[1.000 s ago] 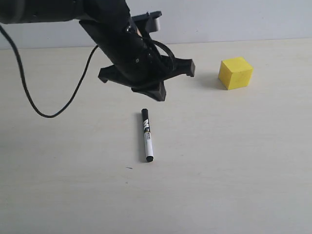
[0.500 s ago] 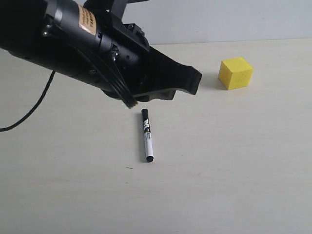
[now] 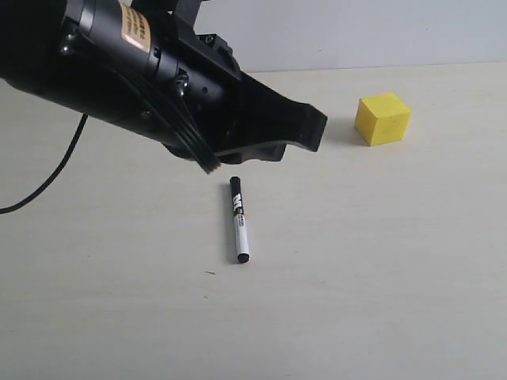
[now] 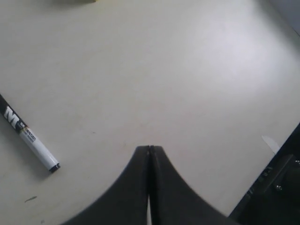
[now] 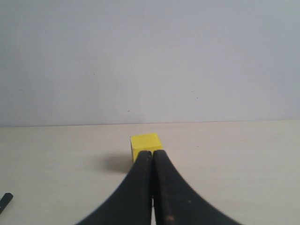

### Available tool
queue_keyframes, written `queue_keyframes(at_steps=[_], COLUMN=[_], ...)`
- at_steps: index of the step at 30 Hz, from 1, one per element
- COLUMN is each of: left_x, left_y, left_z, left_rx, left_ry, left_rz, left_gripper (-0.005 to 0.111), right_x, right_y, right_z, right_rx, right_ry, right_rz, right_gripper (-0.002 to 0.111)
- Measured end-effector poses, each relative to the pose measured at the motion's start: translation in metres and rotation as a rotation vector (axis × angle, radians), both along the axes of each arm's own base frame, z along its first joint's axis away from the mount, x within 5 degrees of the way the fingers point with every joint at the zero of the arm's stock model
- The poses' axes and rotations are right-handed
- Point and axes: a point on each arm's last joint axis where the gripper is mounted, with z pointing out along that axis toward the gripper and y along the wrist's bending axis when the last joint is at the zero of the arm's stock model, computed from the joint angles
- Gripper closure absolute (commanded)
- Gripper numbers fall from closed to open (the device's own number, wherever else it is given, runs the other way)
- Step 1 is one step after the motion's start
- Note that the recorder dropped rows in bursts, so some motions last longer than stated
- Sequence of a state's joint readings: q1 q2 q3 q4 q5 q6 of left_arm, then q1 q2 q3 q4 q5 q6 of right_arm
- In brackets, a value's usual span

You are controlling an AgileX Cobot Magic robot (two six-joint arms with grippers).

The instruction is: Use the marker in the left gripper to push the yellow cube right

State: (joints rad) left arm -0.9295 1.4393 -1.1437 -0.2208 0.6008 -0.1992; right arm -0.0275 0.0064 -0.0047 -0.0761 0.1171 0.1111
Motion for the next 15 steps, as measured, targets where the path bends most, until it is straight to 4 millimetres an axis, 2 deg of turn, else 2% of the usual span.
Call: queue_keyframes(at_steps=[4,8,11,15], left_x=[-0.003,-0.020,-0.035,-0.049], left_y=[0.002,0.026,0.061,0.126], left_z=[-0.005,-0.006,-0.004,-0.014], left_rx=[0.017,0.020,-0.037,-0.157], left_ry=[0.019,-0.008,-0.062,-0.184], left_rz=[-0.013,-0.034,0.011,0.193], left_gripper=[0.107,0.107,0.107,0.107], right_x=[0.000,0.000,0.000,0.000], right_y=[0.000,0.000,0.000,0.000], right_z=[0.000,0.000,0.000,0.000], right_rx=[0.000,0.000,0.000,0.000], right_ry=[0.000,0.000,0.000,0.000], right_rz=[0.000,0.000,0.000,0.000], right_gripper=[0.108,0.108,0.108,0.108])
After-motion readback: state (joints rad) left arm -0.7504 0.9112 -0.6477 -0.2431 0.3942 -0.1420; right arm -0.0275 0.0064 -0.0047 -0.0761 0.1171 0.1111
